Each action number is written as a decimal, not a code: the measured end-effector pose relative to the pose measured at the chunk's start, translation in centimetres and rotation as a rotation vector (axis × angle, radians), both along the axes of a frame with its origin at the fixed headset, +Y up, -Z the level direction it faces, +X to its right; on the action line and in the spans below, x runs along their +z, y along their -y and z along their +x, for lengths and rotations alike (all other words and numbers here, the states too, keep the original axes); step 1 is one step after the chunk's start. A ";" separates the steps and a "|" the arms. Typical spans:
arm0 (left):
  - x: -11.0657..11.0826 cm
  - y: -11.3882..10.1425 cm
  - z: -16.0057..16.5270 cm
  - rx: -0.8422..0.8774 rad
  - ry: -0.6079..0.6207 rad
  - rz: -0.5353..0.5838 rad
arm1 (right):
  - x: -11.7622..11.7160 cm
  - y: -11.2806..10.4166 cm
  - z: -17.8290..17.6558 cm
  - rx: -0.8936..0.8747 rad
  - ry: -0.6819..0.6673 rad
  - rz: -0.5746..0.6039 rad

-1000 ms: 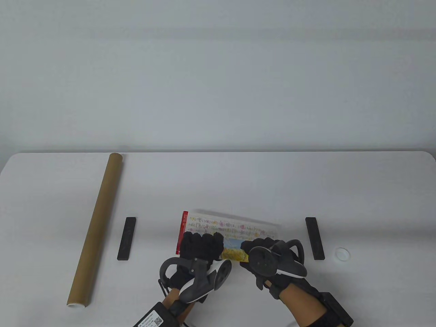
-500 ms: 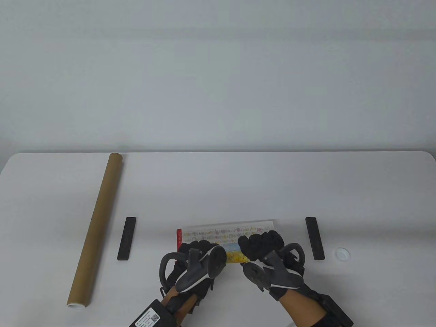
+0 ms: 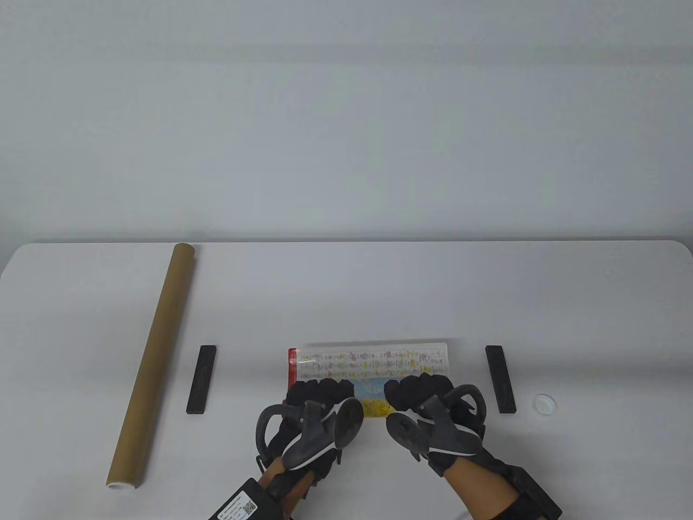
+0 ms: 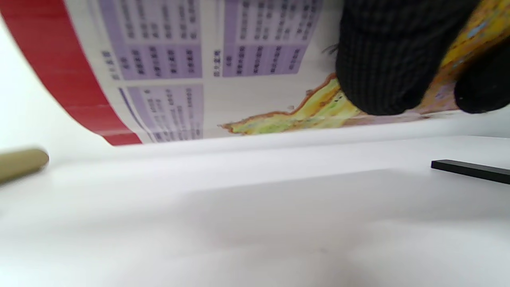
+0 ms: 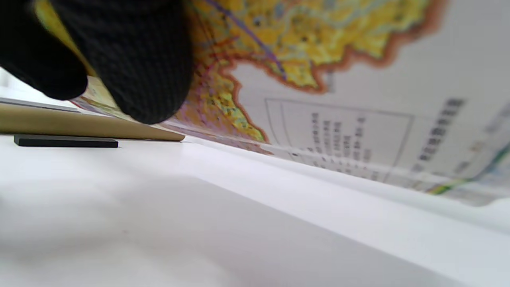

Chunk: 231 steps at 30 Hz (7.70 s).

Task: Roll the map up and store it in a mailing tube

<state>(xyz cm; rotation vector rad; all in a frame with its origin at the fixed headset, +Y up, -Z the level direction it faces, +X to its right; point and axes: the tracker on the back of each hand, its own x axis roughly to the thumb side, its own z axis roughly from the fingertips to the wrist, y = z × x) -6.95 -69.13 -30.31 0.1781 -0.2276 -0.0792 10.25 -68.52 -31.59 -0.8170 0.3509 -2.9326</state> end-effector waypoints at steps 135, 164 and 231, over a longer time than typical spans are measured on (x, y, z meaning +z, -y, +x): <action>0.6 -1.0 0.4 -0.065 0.002 0.100 | -0.7 0.1 1.0 -0.131 -0.038 -0.158; -0.3 -0.3 -0.4 0.056 -0.013 -0.087 | 0.5 -0.4 0.1 0.031 -0.030 0.065; -0.7 -0.5 -0.8 0.123 0.005 -0.162 | 0.9 -0.6 0.0 0.070 -0.032 0.134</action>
